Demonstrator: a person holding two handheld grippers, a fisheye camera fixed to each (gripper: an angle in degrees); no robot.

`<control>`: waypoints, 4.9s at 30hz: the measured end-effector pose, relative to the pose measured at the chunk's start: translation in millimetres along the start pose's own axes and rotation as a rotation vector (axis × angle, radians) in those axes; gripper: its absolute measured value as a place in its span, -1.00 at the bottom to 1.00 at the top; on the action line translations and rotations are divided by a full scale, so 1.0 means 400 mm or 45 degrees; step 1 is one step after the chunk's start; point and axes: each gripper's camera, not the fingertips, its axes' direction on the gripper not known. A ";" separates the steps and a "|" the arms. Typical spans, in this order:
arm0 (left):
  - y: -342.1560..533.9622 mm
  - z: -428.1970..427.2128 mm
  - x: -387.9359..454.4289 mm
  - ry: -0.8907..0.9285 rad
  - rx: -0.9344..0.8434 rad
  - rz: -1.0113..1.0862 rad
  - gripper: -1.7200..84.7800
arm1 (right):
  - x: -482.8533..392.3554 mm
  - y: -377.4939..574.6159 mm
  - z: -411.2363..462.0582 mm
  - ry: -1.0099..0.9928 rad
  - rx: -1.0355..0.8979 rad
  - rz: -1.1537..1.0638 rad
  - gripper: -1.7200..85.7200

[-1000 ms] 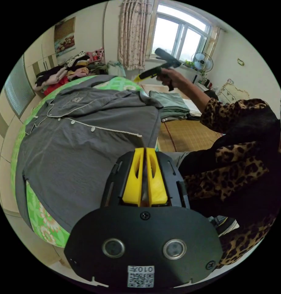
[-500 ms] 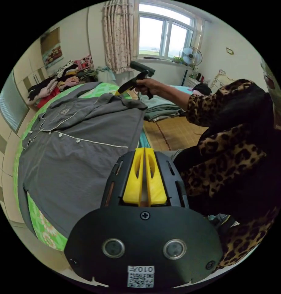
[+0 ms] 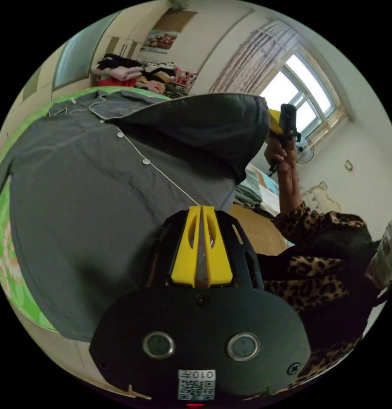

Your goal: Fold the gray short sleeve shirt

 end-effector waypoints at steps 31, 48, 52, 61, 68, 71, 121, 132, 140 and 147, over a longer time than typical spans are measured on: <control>0.186 0.095 0.056 0.050 -0.085 -0.012 -0.96 | 0.081 0.210 0.548 -0.063 -0.718 -0.247 -0.91; 0.306 0.149 -0.108 0.326 -0.366 -0.052 -0.96 | 0.407 -0.127 0.706 -0.083 -0.821 -0.244 -0.90; 0.341 -0.045 -0.236 0.284 -0.108 -0.031 -0.96 | 0.538 -0.281 0.806 -0.310 -0.747 -0.209 -0.90; 1.050 -0.238 -0.600 0.582 1.272 -1.176 -0.96 | 0.658 -0.247 1.011 -0.645 -0.693 0.177 -0.84; 1.399 -0.060 -0.495 0.601 1.640 -1.586 -0.96 | 0.579 -0.213 1.142 -0.376 -0.680 0.215 -0.88; 1.402 -0.102 -0.470 0.441 1.452 -1.538 -0.96 | 0.540 -0.229 1.208 -0.184 -0.674 0.220 -0.89; 1.158 0.258 -1.048 0.403 0.104 -0.821 -0.96 | 0.503 0.317 1.827 0.164 -0.275 0.874 -0.78; 1.105 0.604 -1.429 0.663 -0.349 -0.499 -0.91 | 0.551 0.411 2.068 0.493 0.062 1.406 -0.66; 0.963 0.791 -1.458 0.616 -0.553 -0.110 -0.75 | 0.661 0.446 2.235 0.611 -0.013 1.483 -0.66; 1.007 0.889 -1.350 0.462 -0.614 -0.049 -0.73 | 0.761 0.462 2.261 0.773 0.072 1.466 -0.64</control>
